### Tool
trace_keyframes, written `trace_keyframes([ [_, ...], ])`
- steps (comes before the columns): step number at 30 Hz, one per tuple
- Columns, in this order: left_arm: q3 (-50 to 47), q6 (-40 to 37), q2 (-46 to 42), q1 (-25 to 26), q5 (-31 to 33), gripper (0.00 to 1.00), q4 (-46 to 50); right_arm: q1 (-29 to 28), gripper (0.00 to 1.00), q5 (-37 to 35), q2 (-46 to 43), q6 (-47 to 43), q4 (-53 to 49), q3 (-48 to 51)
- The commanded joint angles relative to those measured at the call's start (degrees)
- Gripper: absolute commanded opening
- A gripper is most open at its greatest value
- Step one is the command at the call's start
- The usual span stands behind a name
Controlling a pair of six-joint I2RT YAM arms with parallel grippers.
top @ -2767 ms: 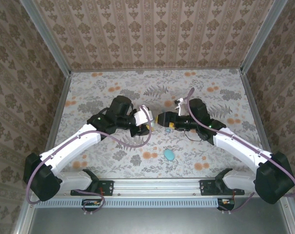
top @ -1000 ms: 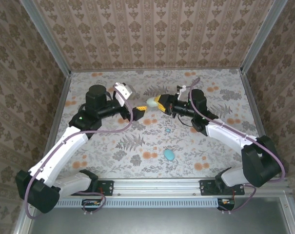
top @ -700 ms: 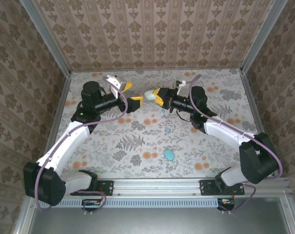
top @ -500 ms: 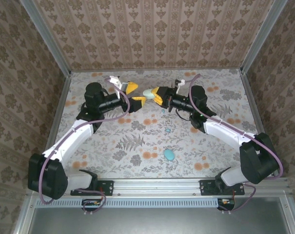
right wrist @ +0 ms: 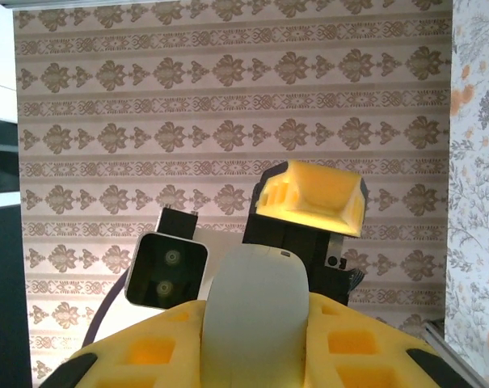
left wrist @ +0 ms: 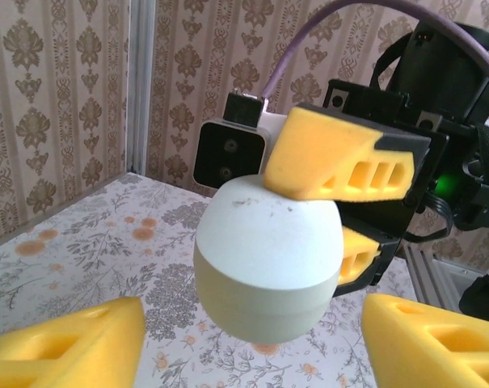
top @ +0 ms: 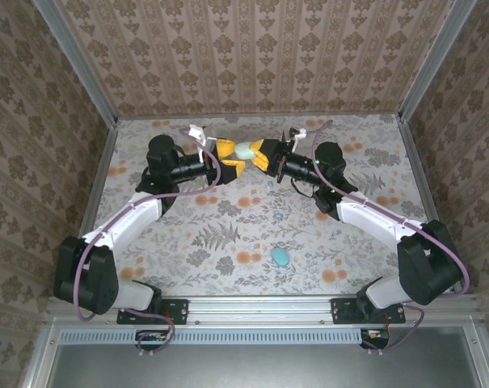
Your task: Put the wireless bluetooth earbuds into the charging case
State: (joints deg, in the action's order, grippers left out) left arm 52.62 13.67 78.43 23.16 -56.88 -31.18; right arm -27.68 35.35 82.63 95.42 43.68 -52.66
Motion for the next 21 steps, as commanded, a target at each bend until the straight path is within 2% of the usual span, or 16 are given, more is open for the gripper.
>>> trace_keyframes([
  [1,0.81,1.08,0.58,0.13,-2.92,0.64,-3.83,-0.53,0.26,1.46,0.64,1.53,3.01,-0.94],
  [13,2.13,1.53,0.78,-0.04,-3.83,0.62,-4.69,-1.15,0.26,2.26,0.61,1.71,3.08,-1.01],
  [21,2.46,2.17,1.11,0.02,-4.2,0.53,-5.38,-1.41,0.26,2.29,0.76,2.01,3.42,-0.87],
])
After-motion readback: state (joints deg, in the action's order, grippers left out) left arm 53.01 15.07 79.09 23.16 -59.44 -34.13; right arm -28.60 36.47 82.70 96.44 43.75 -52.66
